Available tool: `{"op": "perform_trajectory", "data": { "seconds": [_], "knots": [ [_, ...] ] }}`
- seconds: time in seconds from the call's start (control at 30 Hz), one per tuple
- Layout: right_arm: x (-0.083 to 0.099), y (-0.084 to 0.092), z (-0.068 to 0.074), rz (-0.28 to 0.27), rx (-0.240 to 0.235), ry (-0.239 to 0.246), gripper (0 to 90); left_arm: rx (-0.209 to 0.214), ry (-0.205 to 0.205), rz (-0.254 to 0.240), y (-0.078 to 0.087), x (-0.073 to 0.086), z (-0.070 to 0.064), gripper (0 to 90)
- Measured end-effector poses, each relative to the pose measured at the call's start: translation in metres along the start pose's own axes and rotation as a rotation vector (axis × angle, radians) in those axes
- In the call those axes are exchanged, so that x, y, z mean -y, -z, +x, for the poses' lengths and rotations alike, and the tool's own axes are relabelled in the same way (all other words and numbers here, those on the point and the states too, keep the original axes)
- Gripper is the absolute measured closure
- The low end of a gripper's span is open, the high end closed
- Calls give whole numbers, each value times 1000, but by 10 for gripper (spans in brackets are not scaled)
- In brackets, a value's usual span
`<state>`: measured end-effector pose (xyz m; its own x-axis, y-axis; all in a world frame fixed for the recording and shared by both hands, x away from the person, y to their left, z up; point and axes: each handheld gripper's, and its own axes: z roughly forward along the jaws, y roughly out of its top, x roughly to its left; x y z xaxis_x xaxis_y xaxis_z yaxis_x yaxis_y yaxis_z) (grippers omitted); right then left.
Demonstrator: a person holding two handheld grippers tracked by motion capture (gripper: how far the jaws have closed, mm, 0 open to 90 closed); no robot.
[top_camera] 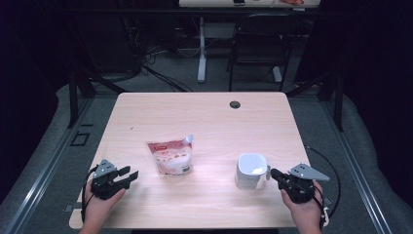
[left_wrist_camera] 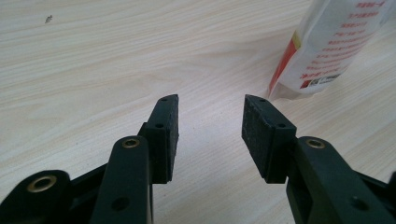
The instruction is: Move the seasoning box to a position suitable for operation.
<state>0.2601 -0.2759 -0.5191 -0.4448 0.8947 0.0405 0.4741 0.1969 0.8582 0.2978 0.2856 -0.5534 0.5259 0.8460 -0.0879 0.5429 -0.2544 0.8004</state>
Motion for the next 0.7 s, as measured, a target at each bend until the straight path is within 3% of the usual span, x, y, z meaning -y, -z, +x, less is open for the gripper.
{"op": "perform_trajectory", "data": {
  "seconds": [0.27,0.5,0.7],
  "knots": [
    [-16,4,-3,-9,28,14,900,0,4,6,-1,1,0,564],
    [-36,5,-12,3,4,-22,900,-4,10,6,-3,1,0,564],
    [-47,0,-9,26,-35,-13,900,-4,10,8,-2,1,0,565]
  ]
}}
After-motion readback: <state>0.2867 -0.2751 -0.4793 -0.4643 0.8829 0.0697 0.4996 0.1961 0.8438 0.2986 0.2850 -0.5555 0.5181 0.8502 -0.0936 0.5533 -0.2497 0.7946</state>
